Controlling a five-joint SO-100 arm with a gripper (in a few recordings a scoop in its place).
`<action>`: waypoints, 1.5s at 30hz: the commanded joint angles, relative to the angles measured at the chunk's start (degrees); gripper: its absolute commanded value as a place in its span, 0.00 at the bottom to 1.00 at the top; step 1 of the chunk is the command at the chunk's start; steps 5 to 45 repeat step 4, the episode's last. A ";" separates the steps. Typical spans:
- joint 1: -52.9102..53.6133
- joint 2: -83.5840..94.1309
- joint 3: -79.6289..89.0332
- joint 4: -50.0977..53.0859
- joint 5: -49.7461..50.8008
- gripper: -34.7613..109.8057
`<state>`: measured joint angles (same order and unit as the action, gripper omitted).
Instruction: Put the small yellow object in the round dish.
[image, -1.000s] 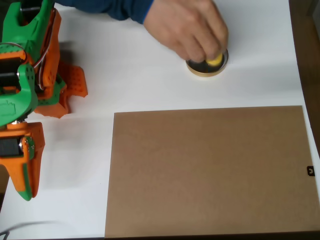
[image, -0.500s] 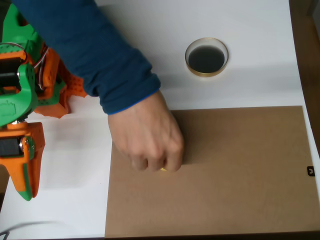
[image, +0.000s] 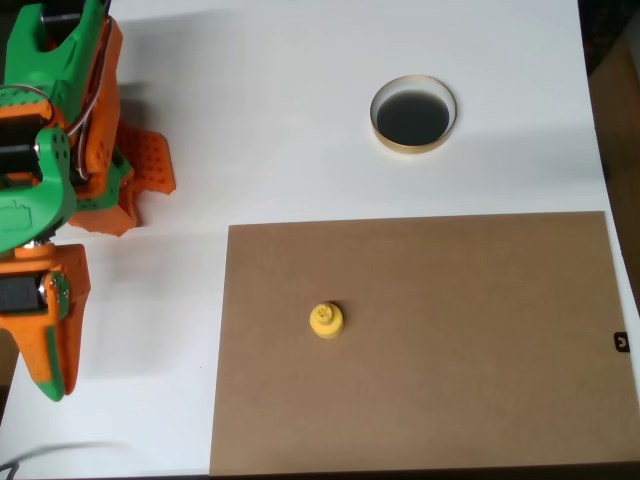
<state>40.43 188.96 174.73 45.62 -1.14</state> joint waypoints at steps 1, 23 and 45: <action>0.79 1.67 0.26 -0.62 -0.18 0.24; 0.79 1.67 0.26 -0.62 -0.09 0.24; 0.79 1.67 0.26 -0.62 -0.09 0.24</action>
